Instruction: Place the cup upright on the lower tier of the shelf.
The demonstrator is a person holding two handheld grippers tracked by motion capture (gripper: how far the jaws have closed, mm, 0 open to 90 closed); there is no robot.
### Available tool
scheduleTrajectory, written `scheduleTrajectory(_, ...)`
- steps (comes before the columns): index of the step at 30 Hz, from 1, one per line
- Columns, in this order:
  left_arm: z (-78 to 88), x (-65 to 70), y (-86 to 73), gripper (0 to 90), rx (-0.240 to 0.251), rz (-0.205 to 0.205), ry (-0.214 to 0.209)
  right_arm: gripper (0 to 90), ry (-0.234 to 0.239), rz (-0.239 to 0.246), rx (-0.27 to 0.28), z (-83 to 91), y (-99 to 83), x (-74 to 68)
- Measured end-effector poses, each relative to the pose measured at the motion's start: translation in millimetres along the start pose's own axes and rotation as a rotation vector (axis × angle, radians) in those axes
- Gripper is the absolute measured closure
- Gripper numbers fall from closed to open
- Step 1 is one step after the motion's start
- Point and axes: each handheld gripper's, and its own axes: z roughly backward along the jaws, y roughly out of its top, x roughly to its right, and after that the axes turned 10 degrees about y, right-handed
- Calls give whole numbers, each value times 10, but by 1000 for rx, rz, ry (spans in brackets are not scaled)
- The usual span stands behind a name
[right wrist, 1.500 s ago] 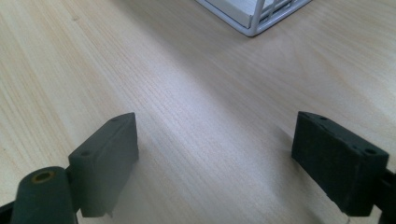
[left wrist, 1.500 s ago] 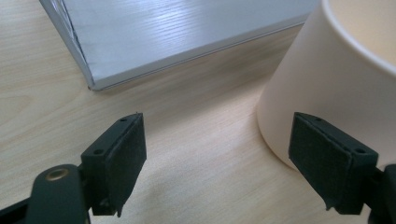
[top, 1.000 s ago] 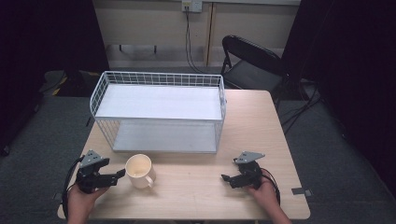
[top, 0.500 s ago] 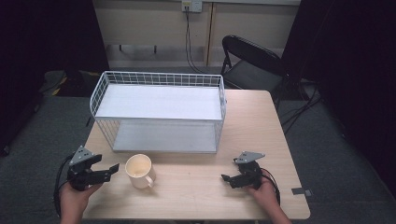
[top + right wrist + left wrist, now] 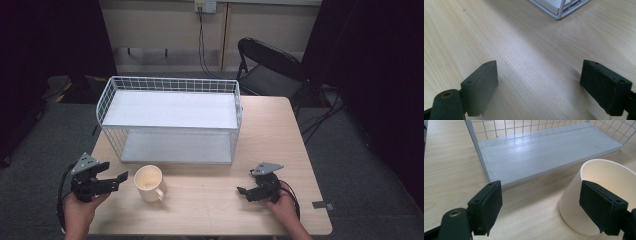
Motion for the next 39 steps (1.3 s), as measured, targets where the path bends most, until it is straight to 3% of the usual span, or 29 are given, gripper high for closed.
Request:
scheduleTrajectory(20,45,134,143,194,42,-12,-2,140,0,0,0,0,0,0)
scheduleTrajectory(28,22,218,146,230,57,-35,-23,140,0,0,0,0,0,0)
scheduleTrajectory(36,-35,289,96,252,68,-48,3,140,0,0,0,0,0,0)
scheduleTrajectory(39,-69,311,74,276,71,-42,-9,140,0,0,0,0,0,0)
